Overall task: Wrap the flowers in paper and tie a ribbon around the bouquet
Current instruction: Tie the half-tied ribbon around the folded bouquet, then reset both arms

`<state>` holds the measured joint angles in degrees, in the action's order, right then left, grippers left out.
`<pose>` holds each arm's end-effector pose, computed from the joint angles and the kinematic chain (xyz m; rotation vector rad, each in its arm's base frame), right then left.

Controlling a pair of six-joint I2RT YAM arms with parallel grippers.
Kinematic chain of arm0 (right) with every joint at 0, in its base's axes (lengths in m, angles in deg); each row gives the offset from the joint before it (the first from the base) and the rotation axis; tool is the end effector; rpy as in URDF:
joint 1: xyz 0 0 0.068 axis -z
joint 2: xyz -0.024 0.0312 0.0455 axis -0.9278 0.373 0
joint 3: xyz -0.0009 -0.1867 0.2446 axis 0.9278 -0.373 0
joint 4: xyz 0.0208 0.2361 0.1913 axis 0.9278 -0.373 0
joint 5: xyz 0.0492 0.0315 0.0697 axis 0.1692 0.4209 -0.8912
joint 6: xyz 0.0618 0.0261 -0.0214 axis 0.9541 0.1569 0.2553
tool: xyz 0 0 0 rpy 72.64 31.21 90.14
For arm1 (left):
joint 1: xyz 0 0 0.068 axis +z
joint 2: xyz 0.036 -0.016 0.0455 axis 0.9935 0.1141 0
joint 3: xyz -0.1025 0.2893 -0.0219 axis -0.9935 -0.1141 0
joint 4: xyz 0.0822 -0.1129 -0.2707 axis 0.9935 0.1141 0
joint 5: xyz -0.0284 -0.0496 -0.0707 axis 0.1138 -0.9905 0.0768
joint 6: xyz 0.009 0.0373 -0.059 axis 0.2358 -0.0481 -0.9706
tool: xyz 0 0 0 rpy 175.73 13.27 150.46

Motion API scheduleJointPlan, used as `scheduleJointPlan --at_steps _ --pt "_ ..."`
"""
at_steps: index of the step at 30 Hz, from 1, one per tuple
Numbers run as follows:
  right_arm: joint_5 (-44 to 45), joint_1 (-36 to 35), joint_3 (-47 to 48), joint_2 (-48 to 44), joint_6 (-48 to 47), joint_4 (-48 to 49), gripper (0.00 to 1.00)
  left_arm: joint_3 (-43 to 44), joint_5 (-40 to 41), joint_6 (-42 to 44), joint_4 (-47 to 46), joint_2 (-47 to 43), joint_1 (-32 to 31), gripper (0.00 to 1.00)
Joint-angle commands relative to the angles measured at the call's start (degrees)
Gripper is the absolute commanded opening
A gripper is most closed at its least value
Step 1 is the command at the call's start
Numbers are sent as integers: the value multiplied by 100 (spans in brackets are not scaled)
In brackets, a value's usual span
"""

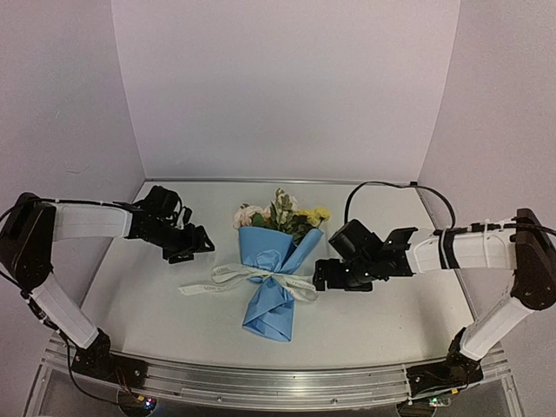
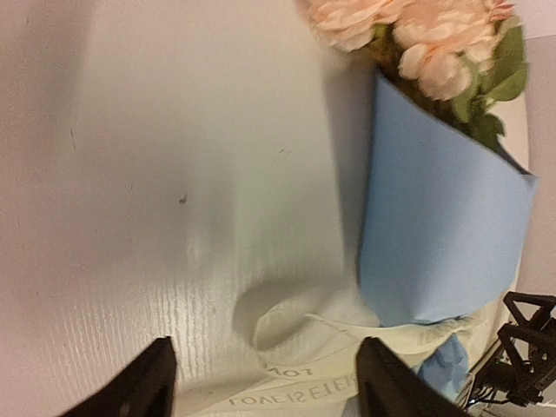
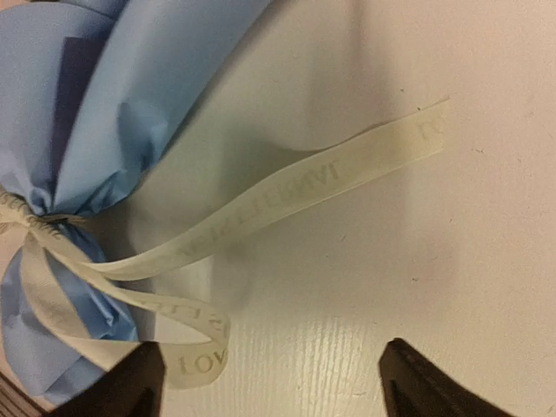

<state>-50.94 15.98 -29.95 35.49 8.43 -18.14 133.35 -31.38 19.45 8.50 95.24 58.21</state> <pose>0.2257 0.2822 0.1769 -0.1721 2.6371 0.5110 0.3182 -0.1698 0.1687 -0.0844 2.6769 -0.7778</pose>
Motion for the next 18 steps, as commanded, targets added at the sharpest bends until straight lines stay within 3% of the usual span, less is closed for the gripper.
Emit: scheduleJointPlan --at_steps 1,2,3,13,18 --pt "-200 0 433 -641 -409 -416 98 537 134 287 299 -878 -8 86" --pt "-105 3 453 -793 -433 -518 98 627 154 353 325 -1012 -8 96" --pt "8 7 471 -913 -463 -600 98 704 142 412 333 -1127 -8 99" --pt "1974 18 324 -2530 -712 -1029 98 1368 813 561 383 -1841 1 100" --pt "2365 20 344 -2789 -967 -1136 98 1449 881 622 353 -1902 1 100"
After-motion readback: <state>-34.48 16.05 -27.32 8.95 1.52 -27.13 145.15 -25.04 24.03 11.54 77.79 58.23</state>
